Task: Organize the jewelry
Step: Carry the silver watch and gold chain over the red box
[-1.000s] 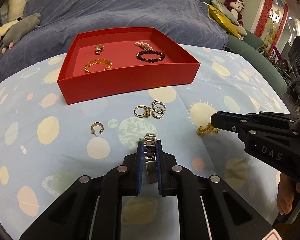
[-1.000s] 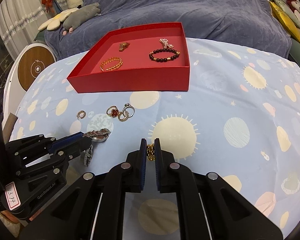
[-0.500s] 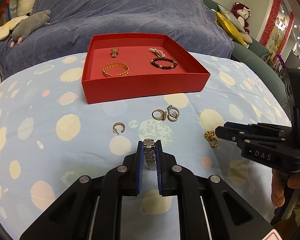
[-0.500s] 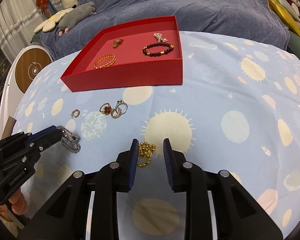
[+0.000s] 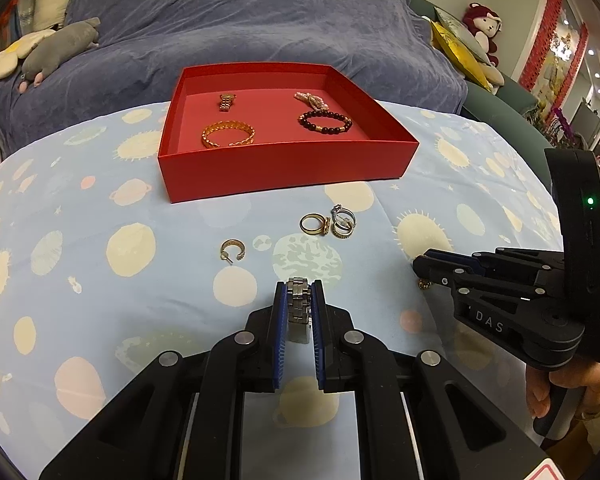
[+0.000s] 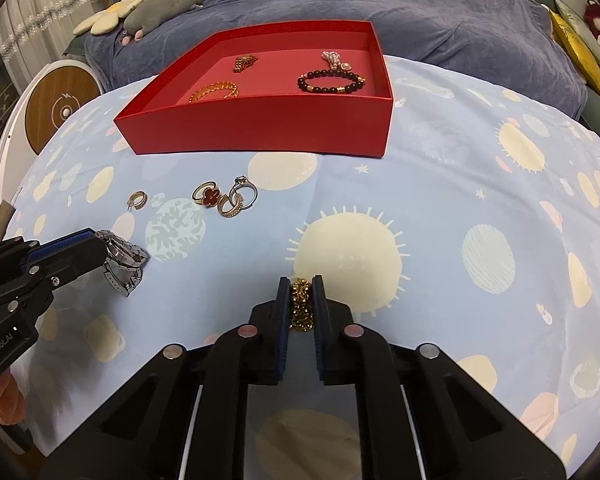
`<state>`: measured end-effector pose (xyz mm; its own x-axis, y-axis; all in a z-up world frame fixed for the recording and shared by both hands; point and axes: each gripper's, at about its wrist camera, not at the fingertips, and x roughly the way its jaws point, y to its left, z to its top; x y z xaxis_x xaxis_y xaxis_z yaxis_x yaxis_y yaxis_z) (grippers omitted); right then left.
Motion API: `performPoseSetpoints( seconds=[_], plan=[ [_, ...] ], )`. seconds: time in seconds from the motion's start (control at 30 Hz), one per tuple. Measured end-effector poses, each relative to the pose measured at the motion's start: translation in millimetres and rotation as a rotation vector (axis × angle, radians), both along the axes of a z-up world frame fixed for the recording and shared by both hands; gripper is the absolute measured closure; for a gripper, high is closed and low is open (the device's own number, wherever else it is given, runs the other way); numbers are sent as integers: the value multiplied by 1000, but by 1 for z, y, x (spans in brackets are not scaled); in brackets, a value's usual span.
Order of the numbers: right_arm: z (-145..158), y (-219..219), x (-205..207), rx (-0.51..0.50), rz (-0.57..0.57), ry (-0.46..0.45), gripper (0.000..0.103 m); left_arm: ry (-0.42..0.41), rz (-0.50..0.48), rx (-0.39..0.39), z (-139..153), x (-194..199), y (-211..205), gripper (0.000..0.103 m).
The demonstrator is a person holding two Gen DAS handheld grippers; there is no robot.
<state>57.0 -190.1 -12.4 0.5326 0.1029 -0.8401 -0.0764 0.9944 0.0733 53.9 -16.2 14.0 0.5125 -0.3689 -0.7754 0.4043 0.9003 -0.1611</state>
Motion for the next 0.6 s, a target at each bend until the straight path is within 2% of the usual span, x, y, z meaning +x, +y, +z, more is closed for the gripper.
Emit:
performPoseSetpoints(
  seconds=[0.1,0.13,0.6],
  plan=[
    [5,1,-1,8,0,-13,95,1,3,2,0,0,0,94],
    [7,1,-1,13,-1,-21,99,0,3,3,0,0,1,94],
    [39,9,-1,55,7,-91,99,-18,23,-4,11,0,2,94]
  ],
)
